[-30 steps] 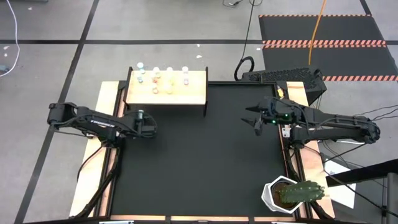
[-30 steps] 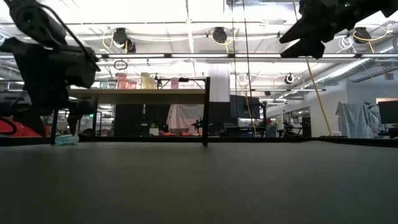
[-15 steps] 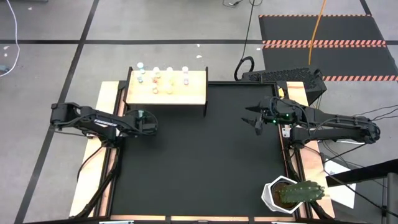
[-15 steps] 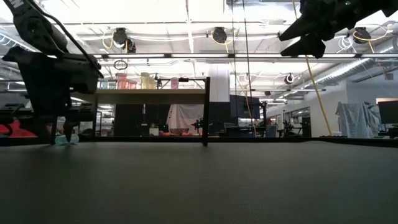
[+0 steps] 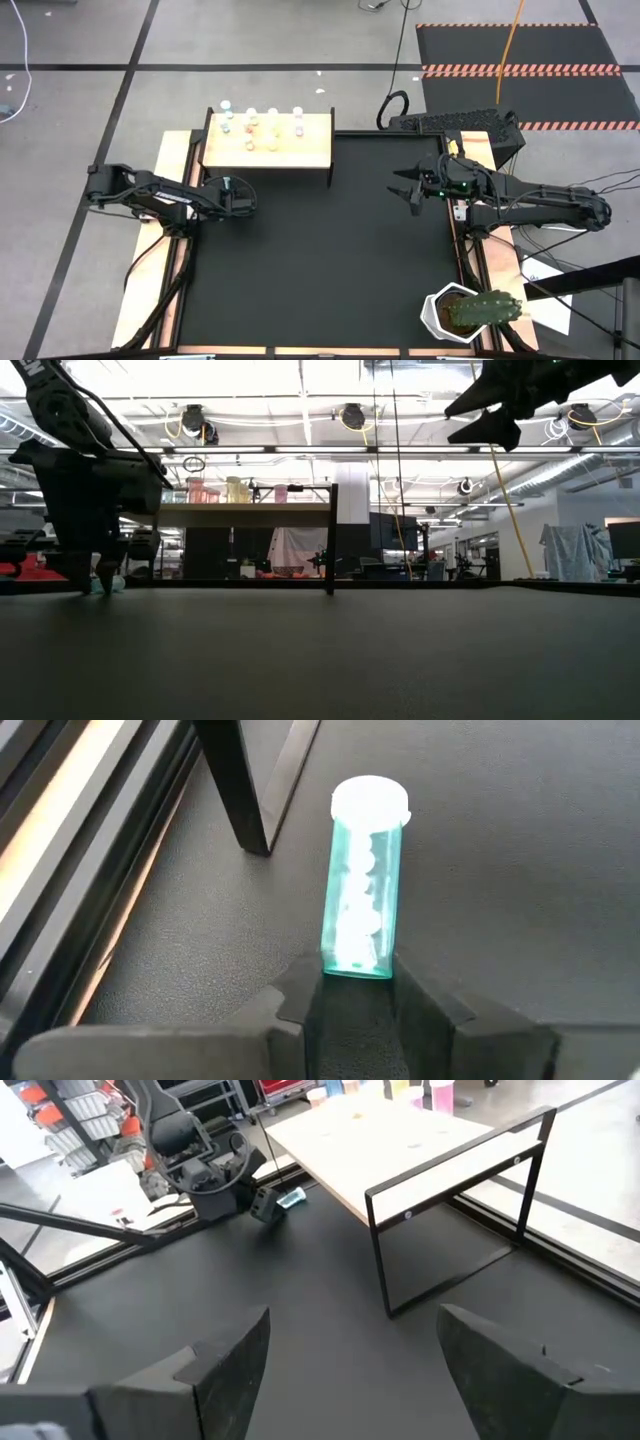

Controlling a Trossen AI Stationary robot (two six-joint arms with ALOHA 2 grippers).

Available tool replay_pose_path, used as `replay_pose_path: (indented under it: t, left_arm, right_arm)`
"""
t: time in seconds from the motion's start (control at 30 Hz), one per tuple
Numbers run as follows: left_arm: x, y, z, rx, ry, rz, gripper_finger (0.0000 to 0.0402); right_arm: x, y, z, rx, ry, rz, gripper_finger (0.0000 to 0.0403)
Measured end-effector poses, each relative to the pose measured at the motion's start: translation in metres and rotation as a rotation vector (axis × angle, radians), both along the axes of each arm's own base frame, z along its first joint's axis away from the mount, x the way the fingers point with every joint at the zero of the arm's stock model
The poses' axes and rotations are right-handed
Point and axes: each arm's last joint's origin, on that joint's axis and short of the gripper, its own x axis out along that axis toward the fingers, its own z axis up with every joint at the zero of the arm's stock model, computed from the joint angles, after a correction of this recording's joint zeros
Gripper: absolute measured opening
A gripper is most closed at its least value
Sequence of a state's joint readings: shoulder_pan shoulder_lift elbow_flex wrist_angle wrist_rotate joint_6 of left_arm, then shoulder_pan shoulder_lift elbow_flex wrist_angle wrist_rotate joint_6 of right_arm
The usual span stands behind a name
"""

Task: Pick and place medicine bottles onto shelf by color
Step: Put the blue pill bottle on the shelf aligned with the blue pill bottles

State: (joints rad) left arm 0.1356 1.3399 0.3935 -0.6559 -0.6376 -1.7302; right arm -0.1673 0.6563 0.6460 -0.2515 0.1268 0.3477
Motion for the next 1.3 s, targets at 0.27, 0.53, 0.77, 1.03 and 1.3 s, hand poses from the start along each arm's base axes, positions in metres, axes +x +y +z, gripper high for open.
replay_pose_path:
  t: [0.27, 0.53, 0.77, 1.03, 1.3]
  left_arm:
    - [0.007, -0.004, 0.004, -0.041, -0.025, -0.024, 0.0114]
    - [0.037, -0.029, 0.041, -0.198, -0.224, -0.192, 0.0093]
    - [0.068, -0.063, 0.081, -0.186, -0.429, -0.491, 0.0115]
    - [0.103, -0.098, 0.127, 0.013, -0.783, -0.96, 0.0101]
    - [0.115, -0.1, 0.167, 0.419, -0.967, -1.172, 0.0116]
  right_arm:
    - [0.001, 0.0, -0.001, 0.019, -0.001, -0.009, 0.0281]
    - [0.019, -0.002, -0.006, 0.203, -0.044, -0.022, 0.0281]
    - [0.049, -0.003, -0.015, 0.347, -0.081, 0.062, 0.0281]
    - [0.088, 0.02, -0.013, 0.376, -0.266, 0.282, 0.0281]
    - [0.109, 0.052, -0.012, 0.084, -0.439, 0.244, 0.0281]
